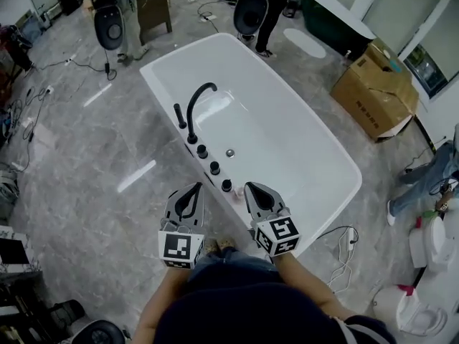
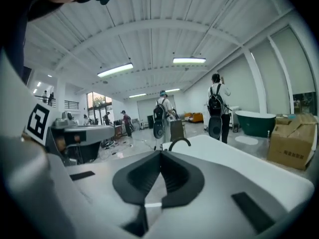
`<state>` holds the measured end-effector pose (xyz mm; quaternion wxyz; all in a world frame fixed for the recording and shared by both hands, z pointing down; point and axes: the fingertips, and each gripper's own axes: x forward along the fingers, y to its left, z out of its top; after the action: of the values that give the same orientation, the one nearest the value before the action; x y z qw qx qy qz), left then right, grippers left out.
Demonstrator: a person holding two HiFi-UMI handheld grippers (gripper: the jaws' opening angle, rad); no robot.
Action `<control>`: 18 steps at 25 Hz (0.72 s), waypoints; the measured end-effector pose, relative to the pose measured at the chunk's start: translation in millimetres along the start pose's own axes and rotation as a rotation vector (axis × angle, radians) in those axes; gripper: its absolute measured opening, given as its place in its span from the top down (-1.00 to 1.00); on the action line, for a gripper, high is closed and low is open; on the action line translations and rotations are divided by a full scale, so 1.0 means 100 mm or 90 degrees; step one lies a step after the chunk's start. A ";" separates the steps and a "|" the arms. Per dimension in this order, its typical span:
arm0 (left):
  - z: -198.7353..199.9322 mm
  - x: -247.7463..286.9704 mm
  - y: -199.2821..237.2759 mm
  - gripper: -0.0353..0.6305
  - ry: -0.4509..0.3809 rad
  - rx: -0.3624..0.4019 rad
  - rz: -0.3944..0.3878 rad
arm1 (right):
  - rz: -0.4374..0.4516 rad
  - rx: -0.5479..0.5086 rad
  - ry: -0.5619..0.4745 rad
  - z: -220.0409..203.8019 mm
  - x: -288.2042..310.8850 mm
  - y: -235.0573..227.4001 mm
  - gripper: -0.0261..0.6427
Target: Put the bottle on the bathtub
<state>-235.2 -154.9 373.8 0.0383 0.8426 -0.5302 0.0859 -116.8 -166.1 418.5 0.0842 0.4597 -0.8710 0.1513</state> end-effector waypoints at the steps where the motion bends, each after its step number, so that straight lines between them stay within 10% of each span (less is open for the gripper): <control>1: 0.15 -0.04 0.06 0.83 -0.019 0.005 0.014 | 0.007 -0.012 -0.029 0.23 0.00 0.05 0.84; 9: 1.30 -0.54 0.59 0.83 -0.140 0.037 0.124 | 0.028 -0.144 -0.188 1.75 -0.10 0.65 0.84; 18: 1.59 -0.87 0.70 0.83 -0.151 0.035 0.181 | 0.037 -0.156 -0.200 1.99 -0.16 0.91 0.84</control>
<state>-318.3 -132.5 199.2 -0.0600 0.7643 -0.6420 0.0047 -184.3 -173.0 209.4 -0.0020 0.4383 -0.8984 -0.0272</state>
